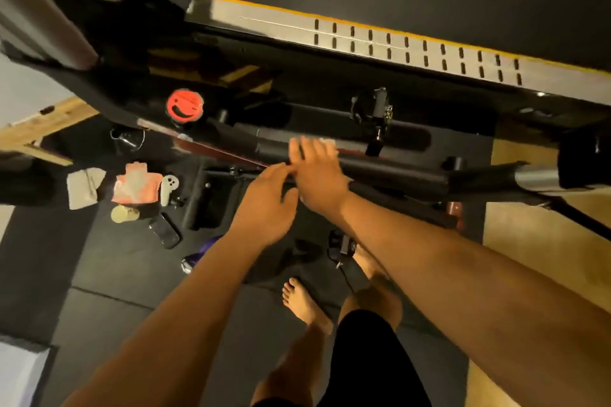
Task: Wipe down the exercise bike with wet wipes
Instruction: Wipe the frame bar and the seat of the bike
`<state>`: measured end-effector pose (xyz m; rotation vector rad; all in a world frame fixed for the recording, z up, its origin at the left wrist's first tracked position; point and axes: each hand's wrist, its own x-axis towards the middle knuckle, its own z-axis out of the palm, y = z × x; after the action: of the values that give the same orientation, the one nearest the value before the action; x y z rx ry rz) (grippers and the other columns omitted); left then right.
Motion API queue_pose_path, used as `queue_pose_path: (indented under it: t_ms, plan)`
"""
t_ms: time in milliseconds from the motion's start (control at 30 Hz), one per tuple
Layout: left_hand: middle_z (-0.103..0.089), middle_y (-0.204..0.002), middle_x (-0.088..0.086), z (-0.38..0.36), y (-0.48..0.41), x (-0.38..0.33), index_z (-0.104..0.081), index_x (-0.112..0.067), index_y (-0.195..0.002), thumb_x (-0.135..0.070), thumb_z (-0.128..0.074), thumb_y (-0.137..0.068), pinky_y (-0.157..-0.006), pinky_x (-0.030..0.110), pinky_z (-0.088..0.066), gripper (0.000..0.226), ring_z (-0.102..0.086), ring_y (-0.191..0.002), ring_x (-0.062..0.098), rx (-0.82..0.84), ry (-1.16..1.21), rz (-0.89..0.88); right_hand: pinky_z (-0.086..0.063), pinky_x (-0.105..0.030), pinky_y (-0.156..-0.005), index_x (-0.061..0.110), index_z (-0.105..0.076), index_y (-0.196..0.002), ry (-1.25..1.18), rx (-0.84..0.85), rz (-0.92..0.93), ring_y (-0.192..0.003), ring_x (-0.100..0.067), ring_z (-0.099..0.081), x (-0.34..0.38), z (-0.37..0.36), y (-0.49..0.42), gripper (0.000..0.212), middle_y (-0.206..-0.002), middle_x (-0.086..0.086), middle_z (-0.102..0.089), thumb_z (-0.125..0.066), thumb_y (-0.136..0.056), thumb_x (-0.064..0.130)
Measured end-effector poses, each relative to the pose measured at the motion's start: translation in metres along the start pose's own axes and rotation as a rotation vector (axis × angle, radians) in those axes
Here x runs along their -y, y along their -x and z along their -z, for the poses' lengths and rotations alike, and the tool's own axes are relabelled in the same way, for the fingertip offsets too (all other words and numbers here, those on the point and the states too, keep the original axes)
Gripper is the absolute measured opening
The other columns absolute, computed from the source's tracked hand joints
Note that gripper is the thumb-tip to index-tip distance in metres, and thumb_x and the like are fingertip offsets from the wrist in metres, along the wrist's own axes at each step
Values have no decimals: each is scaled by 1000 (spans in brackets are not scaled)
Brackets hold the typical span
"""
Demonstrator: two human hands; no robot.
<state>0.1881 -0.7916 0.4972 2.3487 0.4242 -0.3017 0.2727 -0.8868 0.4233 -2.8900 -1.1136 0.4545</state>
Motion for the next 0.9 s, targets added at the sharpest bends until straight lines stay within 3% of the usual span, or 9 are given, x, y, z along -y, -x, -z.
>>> queue_pose_path:
  t_ms: [100, 167, 267, 333, 433, 533, 600, 733, 900]
  plan:
    - [-43, -147, 11, 14, -14, 28, -37, -10, -146, -2, -54, -89, -110, 26, -29, 60, -39, -137, 26, -6, -65, -80, -4, -45, -120, 5, -15, -153, -127, 55, 94, -145, -32, -16, 33, 2, -35, 71, -159, -17, -15, -47, -95, 31]
    - [-17, -161, 13, 14, -34, 37, -16, -10, -154, -7, -55, -90, -121, 42, -15, 75, -11, -150, 28, 62, -308, -100, -8, -43, -120, 3, -20, -151, -102, -17, 63, -145, -31, -19, 16, -1, -17, 66, -158, -18, -19, -43, -97, 31]
    - [12, -163, 12, -10, -54, 33, 10, -12, -154, -27, -59, -90, -120, 57, -3, 96, 14, -149, 32, 236, -724, -168, -23, -42, -114, 7, -33, -146, -56, -169, -180, -132, -31, -39, -49, -4, 52, 60, -145, -15, -41, -48, -94, 33]
    - [25, -159, 15, -29, -57, 33, 23, -11, -151, -37, -62, -86, -117, 62, 2, 110, 26, -145, 38, 318, -792, -159, -31, -44, -108, 10, -38, -141, -28, -182, -340, -121, -30, -45, -95, -2, 99, 58, -133, -12, -49, -48, -92, 40]
    - [34, -155, 16, -40, -61, 37, 32, -11, -146, -40, -64, -82, -114, 65, 7, 119, 35, -139, 42, 343, -829, -106, -26, -46, -111, 10, -36, -141, 10, -155, -483, -122, -31, -43, -103, -7, 107, 68, -133, -12, -47, -50, -88, 51]
    - [21, -159, 14, -35, -64, 42, 25, -14, -149, -42, -64, -80, -118, 60, 4, 116, 22, -146, 38, 299, -882, -180, -27, -50, -109, 4, -41, -136, -15, -223, -389, -117, -35, -47, -35, -16, 50, 71, -128, -17, -50, -57, -79, 42]
    - [-6, -160, 11, -20, -76, 54, 5, -14, -154, -44, -62, -82, -121, 50, -9, 103, -6, -149, 31, 224, -927, -308, -33, -49, -104, -1, -51, -128, -85, -261, -260, -109, -36, -52, 14, -22, 6, 59, -122, -19, -56, -54, -79, 32]
    - [-35, -152, 6, 22, -107, 82, -19, -15, -151, -48, -60, -83, -120, 46, -16, 85, -32, -140, 24, 180, -1081, -376, -22, -42, -115, 3, -41, -143, -200, -179, -107, -133, -30, -40, 15, -11, -15, 55, -148, -16, -42, -47, -92, 24]
    - [-35, -148, 8, 14, -104, 75, -16, -12, -150, -51, -57, -83, -117, 54, -12, 88, -31, -136, 31, 215, -1184, -281, -34, -27, -107, 10, -48, -140, -345, -388, -454, -126, -27, -52, -91, 8, 78, 47, -139, -13, -53, -54, -93, 7]
